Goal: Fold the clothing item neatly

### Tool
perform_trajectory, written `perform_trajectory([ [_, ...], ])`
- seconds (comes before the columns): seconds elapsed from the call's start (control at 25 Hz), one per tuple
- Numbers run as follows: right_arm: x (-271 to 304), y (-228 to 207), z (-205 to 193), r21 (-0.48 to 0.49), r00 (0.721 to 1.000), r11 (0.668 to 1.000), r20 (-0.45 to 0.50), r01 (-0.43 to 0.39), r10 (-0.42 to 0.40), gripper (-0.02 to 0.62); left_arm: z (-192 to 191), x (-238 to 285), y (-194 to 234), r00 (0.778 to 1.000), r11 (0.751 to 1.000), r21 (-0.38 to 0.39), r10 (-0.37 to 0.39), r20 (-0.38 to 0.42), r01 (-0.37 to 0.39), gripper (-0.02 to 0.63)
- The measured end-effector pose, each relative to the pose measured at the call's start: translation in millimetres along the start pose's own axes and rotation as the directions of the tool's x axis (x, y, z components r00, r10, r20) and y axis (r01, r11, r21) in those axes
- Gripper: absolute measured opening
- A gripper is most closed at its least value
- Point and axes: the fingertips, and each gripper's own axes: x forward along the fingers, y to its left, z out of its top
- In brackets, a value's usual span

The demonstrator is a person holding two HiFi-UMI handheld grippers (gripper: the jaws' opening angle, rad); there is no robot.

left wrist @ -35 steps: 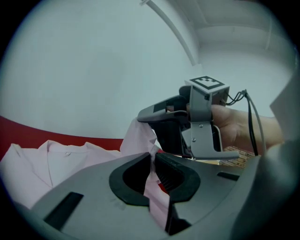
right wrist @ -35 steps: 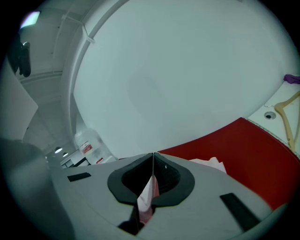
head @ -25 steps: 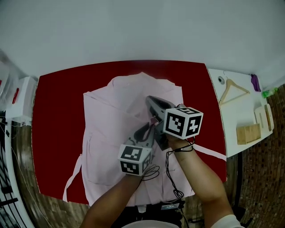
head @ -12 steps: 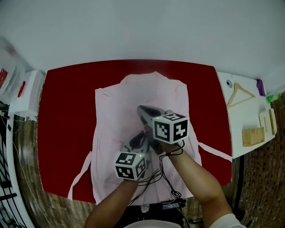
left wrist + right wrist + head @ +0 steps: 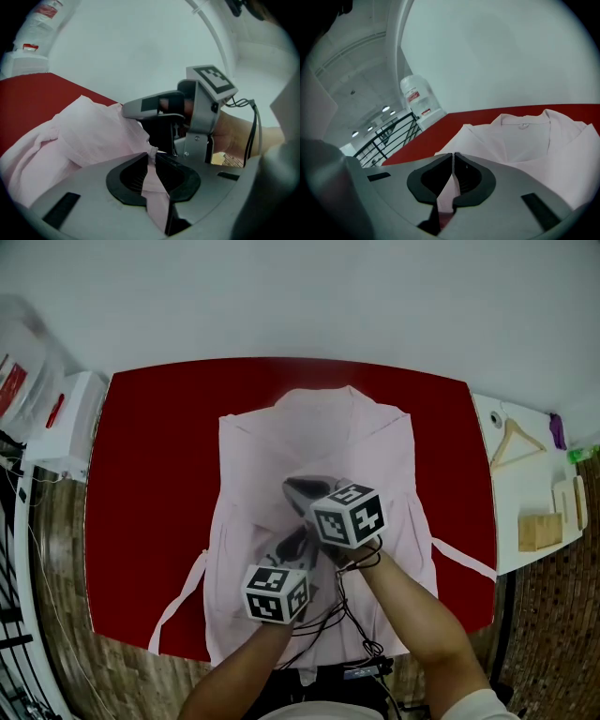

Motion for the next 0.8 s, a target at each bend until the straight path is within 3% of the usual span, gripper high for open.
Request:
perform_trajectory([
  [0.08,8.0,6.1,-14.9,-0.063,0.998,0.998,-0.058,-0.021,0.017,0.030,-5.8,-3.2,3.0,1.000,1.000,-0.016,-0.001,-0.015,0.000,0.040],
  [0.16,12.2,10.9,-24.9,-0.115,0.996,0.993,-0.090,-0.038,0.028,0.173,-9.7,-6.8,6.1,1.000,1.000,-0.027,-0.002,-0.023,0.002,0.065],
  [0.2,12.6,12.6,-27.7,-0.132,0.995,0.990,-0.096,-0.042,0.030,0.187,-11.1,-8.8,7.7,1.000,0.999,-0.032,-0.005,-0.026,0.004,0.081],
  [0.56,-7.3,12.0,-29.7,-0.151,0.998,0.988,-0.057,0.008,-0.017,0.189,-17.7,-30.8,18.5,0.999,0.999,-0.033,-0.021,-0.033,0.020,0.103],
  [0.8,-45.0,-0.6,-42.4,-0.126,0.994,0.988,-0.049,0.091,-0.097,0.187,-16.4,-45.5,11.7,0.998,0.998,-0.014,-0.061,-0.036,0.060,0.103],
])
